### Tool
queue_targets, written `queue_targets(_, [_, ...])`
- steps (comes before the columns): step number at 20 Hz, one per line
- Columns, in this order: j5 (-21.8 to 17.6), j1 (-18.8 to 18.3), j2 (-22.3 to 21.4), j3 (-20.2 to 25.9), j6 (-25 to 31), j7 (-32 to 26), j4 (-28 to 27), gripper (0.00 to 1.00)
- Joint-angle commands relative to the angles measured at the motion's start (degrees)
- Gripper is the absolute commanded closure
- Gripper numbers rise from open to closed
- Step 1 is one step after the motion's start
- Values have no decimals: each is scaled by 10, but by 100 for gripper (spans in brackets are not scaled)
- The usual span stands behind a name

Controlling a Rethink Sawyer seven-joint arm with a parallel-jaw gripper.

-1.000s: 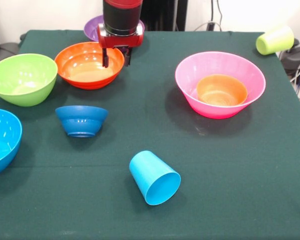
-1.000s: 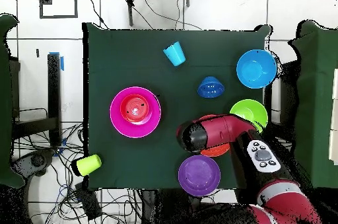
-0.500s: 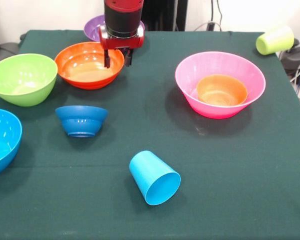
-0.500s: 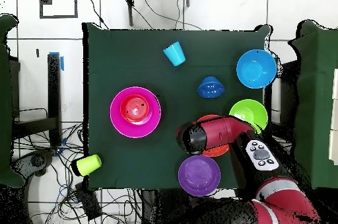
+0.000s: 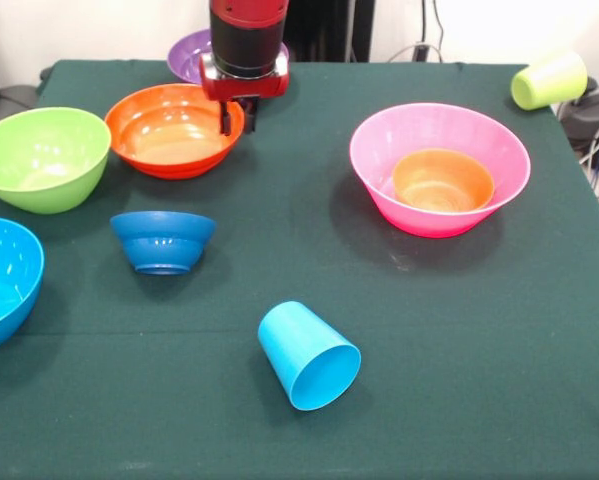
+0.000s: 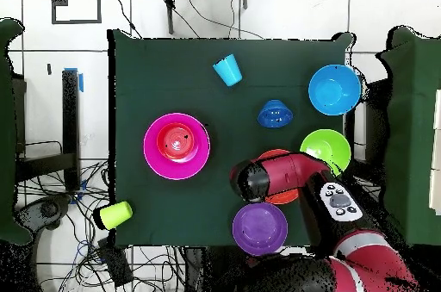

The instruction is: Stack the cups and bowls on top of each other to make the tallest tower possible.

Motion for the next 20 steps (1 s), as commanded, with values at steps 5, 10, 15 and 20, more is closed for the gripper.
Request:
queue_targets(5, [-46, 18, 10, 10, -49, -5, -27, 100])
queue_targets(10, [-45, 20, 6, 9, -50, -3, -25, 100])
queue_targets(15, [-36, 18, -10, 17, -47, -7, -11, 100])
queue_targets(20, [-21, 24, -28, 26, -41, -1, 10, 100])
